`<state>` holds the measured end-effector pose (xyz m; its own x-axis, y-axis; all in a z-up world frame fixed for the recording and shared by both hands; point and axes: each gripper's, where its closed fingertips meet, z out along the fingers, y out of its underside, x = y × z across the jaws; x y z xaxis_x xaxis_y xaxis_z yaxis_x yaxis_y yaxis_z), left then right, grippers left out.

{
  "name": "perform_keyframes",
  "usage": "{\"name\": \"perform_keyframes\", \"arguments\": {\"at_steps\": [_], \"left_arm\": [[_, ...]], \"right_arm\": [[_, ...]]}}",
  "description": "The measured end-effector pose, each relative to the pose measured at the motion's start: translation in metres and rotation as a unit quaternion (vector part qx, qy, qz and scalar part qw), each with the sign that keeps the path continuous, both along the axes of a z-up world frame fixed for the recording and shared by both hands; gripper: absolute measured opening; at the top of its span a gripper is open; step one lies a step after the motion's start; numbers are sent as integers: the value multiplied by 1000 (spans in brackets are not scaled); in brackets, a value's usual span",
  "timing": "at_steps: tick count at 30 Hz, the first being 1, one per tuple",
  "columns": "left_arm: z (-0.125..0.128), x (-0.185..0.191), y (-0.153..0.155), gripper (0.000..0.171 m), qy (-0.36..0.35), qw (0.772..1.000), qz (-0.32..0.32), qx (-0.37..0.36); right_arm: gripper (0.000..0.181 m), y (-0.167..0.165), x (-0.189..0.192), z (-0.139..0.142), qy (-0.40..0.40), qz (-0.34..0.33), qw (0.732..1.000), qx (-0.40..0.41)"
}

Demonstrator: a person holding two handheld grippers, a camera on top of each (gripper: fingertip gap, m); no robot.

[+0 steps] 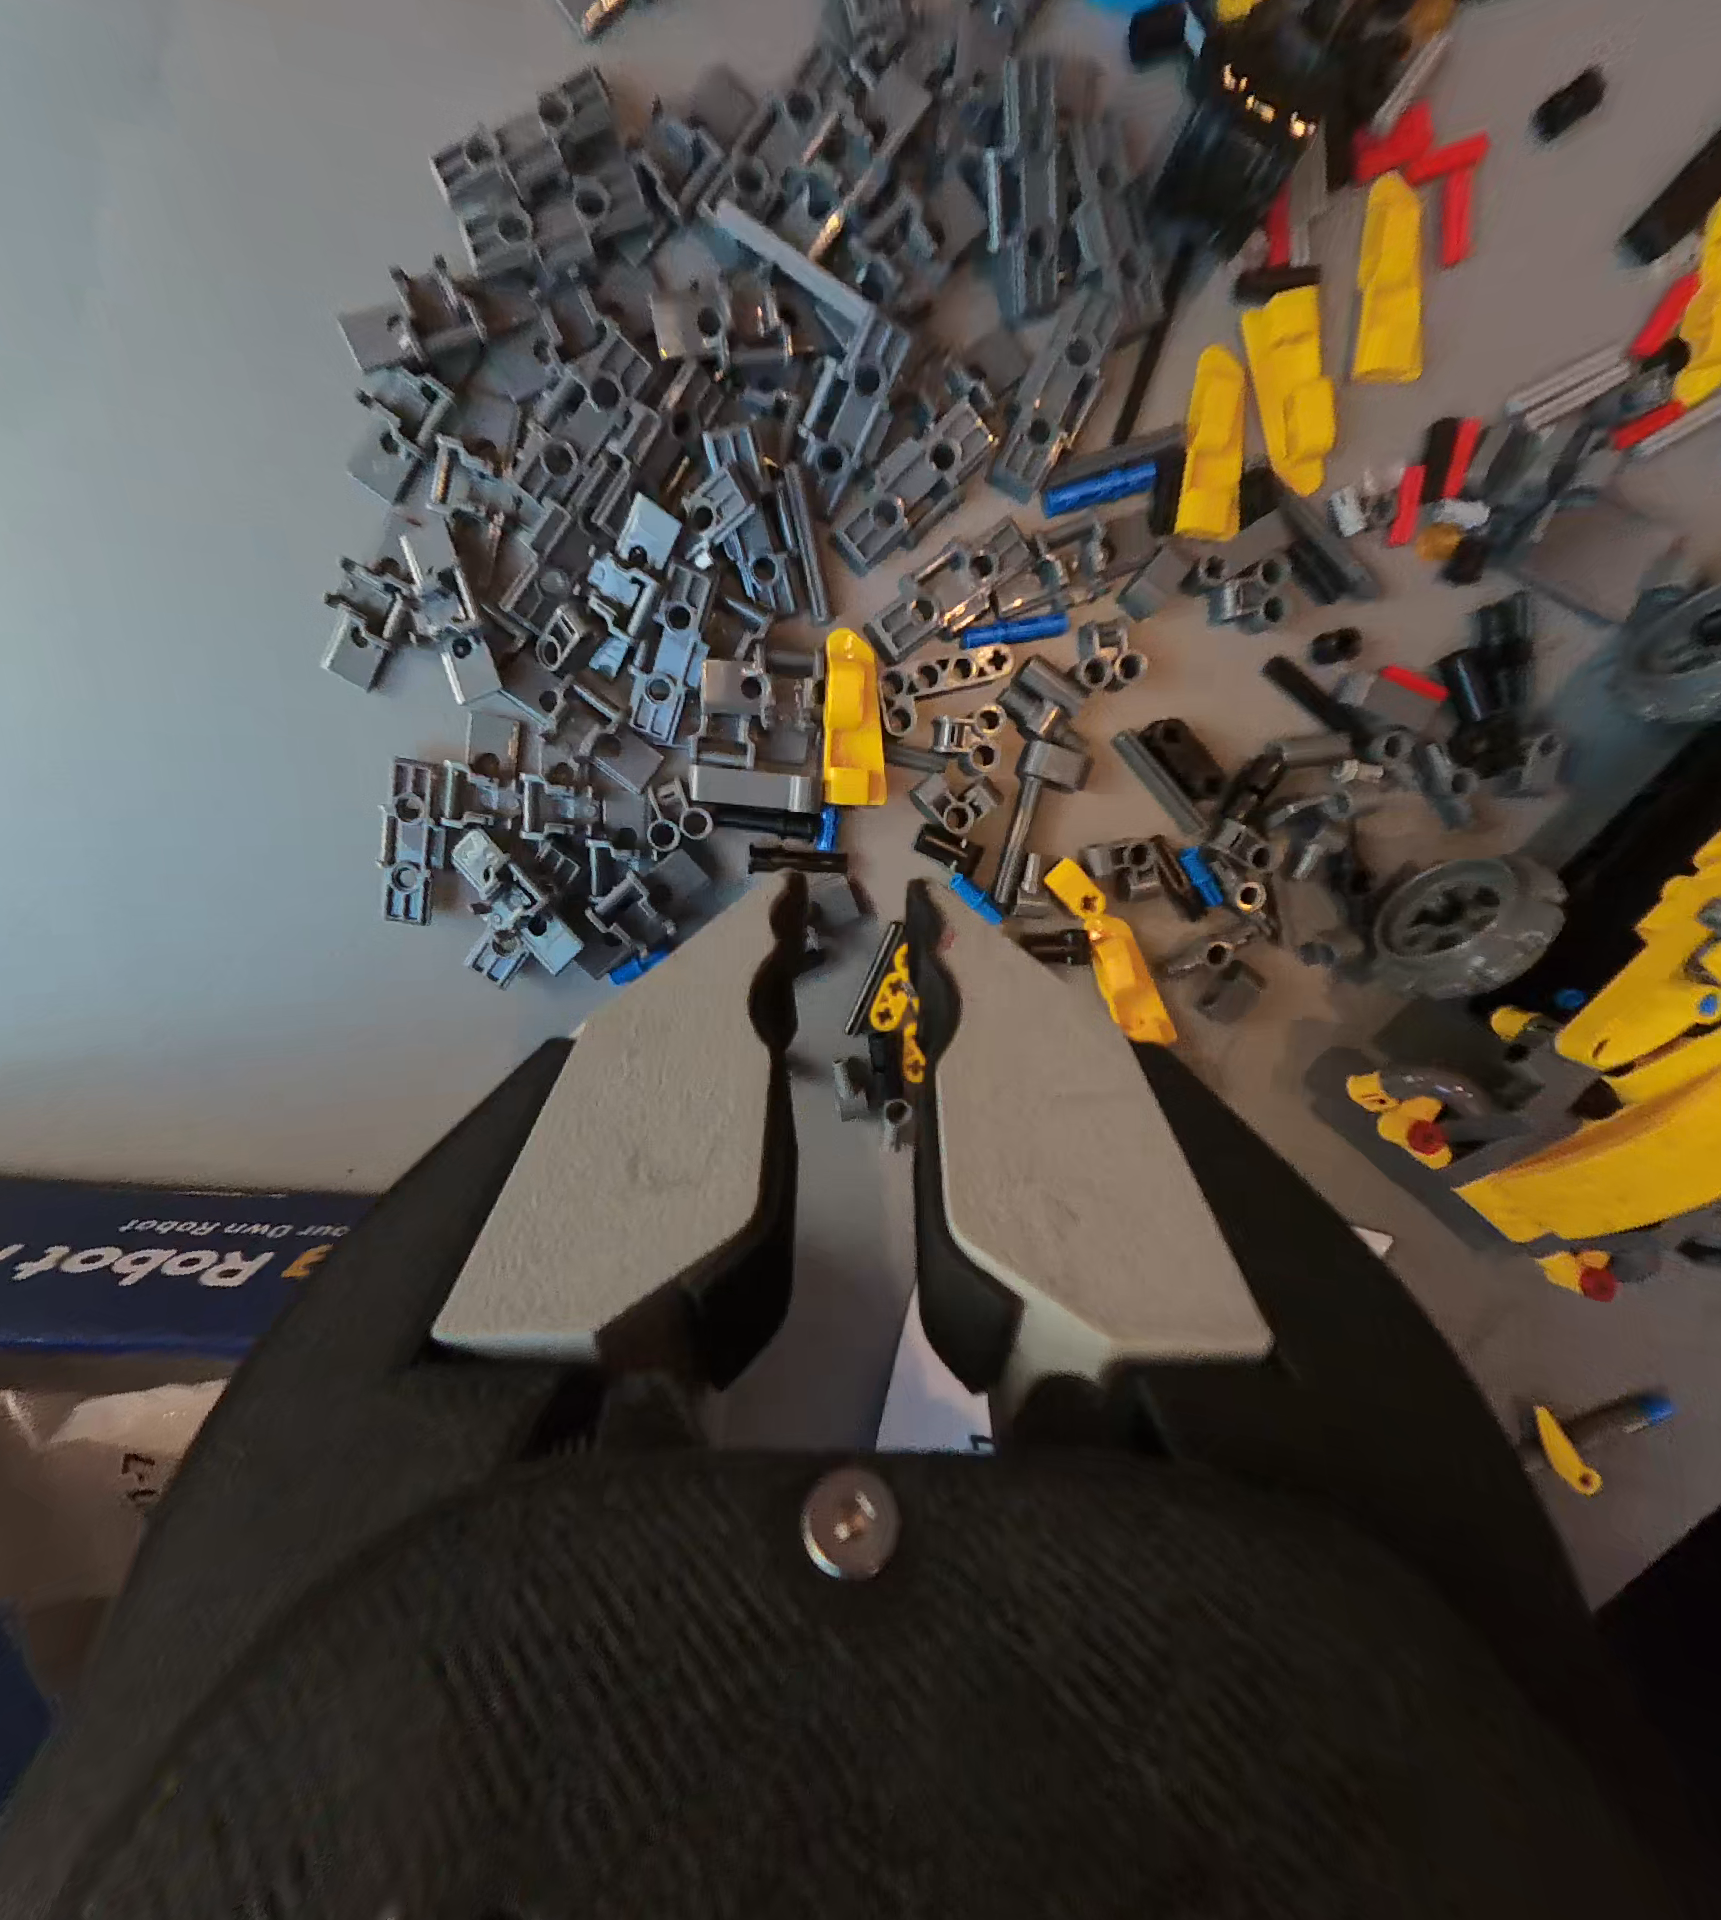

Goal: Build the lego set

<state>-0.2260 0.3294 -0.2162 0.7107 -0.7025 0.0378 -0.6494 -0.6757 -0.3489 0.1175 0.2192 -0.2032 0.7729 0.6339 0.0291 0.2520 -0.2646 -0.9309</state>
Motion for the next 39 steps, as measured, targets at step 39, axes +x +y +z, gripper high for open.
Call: {"name": "perform_keyframes", "arguments": {"at_steps": [39], "left_arm": [[113, 97, -13, 20, -114, 891, -260, 355]], "right_arm": [[25, 7, 4, 14, -3, -48, 997, 58]]}}
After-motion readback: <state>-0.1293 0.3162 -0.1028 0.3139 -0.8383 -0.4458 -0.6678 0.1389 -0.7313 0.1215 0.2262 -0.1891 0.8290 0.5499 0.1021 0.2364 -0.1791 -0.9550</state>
